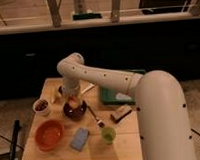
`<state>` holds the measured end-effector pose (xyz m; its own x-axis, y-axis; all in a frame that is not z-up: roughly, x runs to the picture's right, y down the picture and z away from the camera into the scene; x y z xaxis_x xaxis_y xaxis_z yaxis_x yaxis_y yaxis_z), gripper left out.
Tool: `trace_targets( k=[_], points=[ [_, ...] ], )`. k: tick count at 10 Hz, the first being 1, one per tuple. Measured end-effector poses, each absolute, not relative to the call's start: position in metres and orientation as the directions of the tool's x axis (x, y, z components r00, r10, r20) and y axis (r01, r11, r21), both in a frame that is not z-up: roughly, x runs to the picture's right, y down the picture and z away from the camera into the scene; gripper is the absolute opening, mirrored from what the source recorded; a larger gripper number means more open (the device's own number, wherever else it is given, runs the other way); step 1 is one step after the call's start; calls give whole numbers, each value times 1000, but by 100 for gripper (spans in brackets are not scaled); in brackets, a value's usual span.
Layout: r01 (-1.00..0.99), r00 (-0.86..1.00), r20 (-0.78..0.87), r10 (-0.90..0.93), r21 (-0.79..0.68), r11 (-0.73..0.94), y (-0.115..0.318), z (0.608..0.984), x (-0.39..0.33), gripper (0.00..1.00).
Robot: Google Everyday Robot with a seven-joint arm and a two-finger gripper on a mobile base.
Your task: Place apple in purple bowl
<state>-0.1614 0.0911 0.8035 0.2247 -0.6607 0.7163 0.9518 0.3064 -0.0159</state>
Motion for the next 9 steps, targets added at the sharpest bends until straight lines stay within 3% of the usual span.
trace_targets(
  k=[3, 9],
  points=[
    [950, 230, 729, -645, -25, 311, 88, 808, -158, 76],
    [949, 234, 738, -633, -32, 313, 82, 812, -154, 80]
  ],
)
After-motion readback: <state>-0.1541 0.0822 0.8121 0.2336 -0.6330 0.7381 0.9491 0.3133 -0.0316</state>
